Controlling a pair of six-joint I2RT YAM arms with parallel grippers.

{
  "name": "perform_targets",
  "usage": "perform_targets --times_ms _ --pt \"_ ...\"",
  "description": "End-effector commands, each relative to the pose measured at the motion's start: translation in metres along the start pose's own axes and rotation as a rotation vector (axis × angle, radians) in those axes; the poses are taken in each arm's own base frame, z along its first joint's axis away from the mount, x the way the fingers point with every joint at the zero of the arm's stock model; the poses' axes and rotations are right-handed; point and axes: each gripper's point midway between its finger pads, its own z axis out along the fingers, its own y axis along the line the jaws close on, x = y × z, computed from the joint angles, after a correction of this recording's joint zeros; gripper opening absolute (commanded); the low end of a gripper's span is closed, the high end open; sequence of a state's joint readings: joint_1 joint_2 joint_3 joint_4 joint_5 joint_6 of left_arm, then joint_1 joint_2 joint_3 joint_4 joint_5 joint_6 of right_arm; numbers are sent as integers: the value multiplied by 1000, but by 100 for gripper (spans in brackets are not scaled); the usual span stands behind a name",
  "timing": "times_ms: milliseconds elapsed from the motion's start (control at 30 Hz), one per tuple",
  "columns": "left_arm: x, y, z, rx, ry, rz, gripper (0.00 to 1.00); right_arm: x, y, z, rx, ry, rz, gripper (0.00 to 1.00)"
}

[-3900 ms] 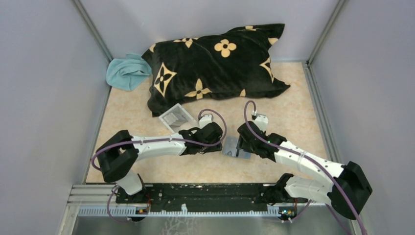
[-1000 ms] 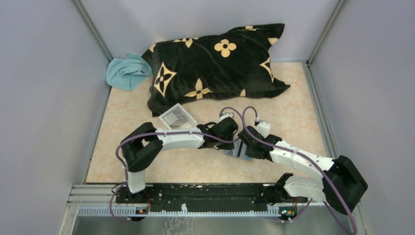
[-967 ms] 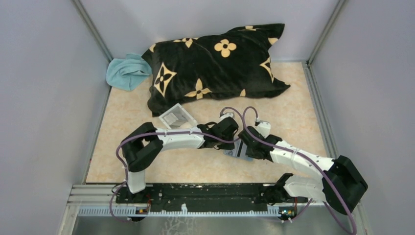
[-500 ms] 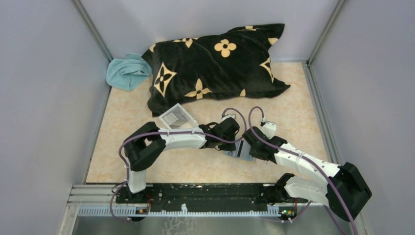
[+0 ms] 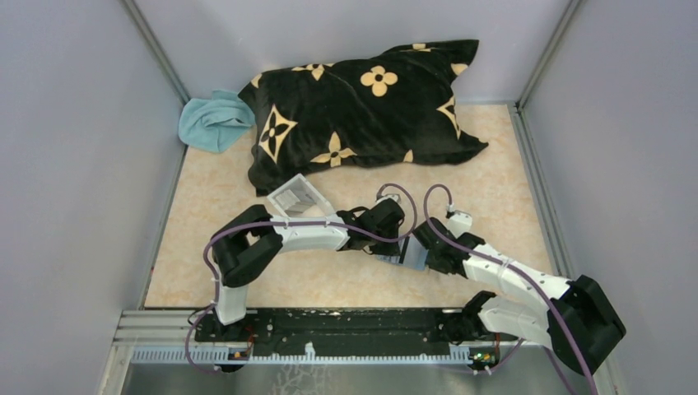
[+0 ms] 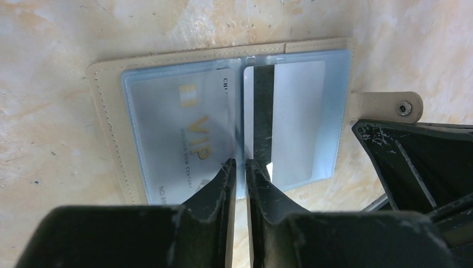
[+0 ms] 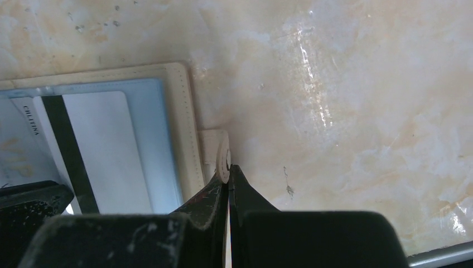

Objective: Put the credit cards into the card holder
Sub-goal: Adjust the credit card in the card holder.

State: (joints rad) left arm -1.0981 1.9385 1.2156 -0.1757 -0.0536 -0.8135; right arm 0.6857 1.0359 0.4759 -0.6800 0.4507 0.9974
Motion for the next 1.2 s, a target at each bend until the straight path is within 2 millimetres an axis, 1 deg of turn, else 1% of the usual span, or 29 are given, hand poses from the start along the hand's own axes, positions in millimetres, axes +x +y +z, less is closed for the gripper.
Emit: perform_targets --times_ms 0,200,367,567,733,867,967,1067,1167 --pt "0 -11 4 38 4 25 18 -6 3 2 -9 -19 48 0" --pt "-4 -26 3 113 -8 40 19 -3 9 6 -19 -2 44 0" --pt "-7 -36 4 160 -12 58 19 -6 15 9 -26 2 31 0" --pt "-5 -42 5 188 -1 58 19 -11 24 9 -40 1 19 0" --pt "-1 -42 8 193 17 56 21 -12 26 10 -46 5 12 0" --pt "-1 -42 8 192 20 52 25 -13 27 10 -53 6 8 0" --pt "-3 -38 7 157 16 45 31 -15 26 11 -52 3 3 0" --pt "-10 -27 2 93 -21 23 38 -16 24 11 -51 0 0 0" --pt "-23 -14 -7 12 -89 -11 47 -19 25 10 -57 -5 -6 0"
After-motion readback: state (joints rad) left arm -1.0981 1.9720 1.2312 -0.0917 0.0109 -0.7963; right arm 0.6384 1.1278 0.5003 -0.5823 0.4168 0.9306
